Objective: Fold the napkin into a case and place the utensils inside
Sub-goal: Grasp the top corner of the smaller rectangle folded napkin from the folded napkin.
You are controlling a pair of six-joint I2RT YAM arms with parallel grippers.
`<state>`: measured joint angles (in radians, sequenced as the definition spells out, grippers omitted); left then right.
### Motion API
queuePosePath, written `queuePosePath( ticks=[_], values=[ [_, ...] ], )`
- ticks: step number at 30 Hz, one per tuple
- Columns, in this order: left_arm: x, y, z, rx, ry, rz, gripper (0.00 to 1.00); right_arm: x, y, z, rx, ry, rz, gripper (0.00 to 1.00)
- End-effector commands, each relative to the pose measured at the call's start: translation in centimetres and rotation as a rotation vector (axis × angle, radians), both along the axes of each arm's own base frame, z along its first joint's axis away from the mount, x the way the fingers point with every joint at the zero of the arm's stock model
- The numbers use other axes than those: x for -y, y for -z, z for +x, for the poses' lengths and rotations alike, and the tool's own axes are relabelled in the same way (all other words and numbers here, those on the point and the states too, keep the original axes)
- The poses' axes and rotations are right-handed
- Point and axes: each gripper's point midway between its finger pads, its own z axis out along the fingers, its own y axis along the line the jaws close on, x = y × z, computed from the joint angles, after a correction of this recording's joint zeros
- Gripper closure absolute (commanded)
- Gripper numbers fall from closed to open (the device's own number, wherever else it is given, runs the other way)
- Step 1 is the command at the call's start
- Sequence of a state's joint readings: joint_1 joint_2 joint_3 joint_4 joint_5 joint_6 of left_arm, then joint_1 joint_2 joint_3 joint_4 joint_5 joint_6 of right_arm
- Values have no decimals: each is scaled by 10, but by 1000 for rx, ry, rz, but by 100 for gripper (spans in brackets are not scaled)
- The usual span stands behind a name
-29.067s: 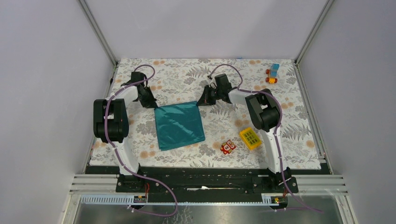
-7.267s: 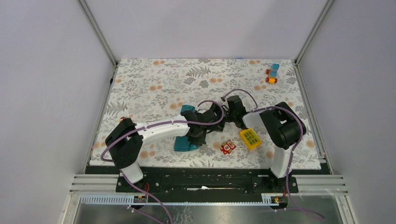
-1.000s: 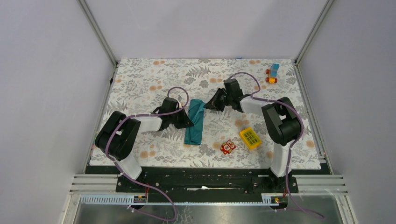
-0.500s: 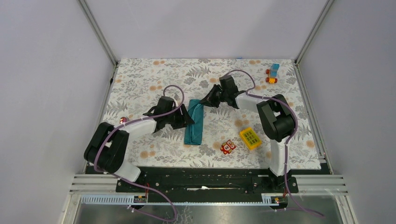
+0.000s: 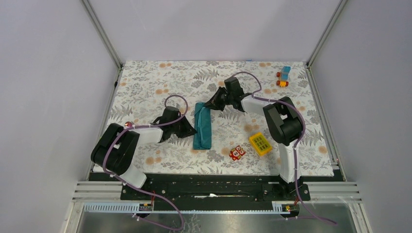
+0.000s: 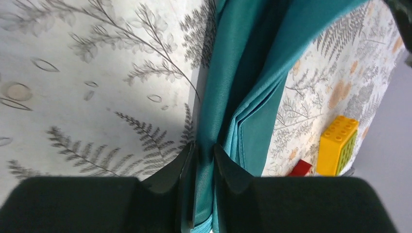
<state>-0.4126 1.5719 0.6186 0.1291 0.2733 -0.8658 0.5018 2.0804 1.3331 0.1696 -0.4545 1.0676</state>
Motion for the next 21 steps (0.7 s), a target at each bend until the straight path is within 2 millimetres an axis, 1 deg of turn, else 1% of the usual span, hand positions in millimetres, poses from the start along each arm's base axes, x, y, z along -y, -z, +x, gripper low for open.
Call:
queuePosePath(
  ticks=[1, 6, 8, 10, 12, 13, 15, 16, 17, 19, 20, 21],
  values=[
    [15, 12, -22, -35, 9, -29, 79, -18, -10, 5, 33, -37, 20, 100],
    [45, 9, -55, -70, 71, -92, 82, -26, -6, -5, 26, -95, 24, 100],
    [46, 5, -61, -76, 75, -91, 81, -27, -5, -10, 26, -108, 21, 100],
    [29, -1, -55, -63, 46, -58, 75, -25, -5, -13, 30, -120, 21, 100],
    [8, -13, -40, -13, 17, -10, 70, -25, -6, -16, 32, -129, 21, 100],
    [-2, -22, -29, 20, -1, 17, 65, -25, -6, -17, 32, -135, 26, 100],
    [-20, -37, -8, 71, -20, 108, 53, -27, -7, -18, 31, -136, 45, 100],
    [-22, -54, 10, 118, -24, 150, 48, -27, -7, -19, 29, -136, 52, 100],
    [-23, -63, 22, 144, -16, 189, 46, -28, -7, -19, 30, -136, 59, 100],
    [-26, -70, 43, 157, -14, 266, 46, -29, -7, -18, 30, -132, 71, 100],
    [-26, -69, 52, 154, -10, 297, 47, -29, -7, -18, 30, -131, 75, 100],
    [-23, -67, 60, 142, 1, 315, 52, -30, -8, -17, 32, -130, 79, 100]
  ],
)
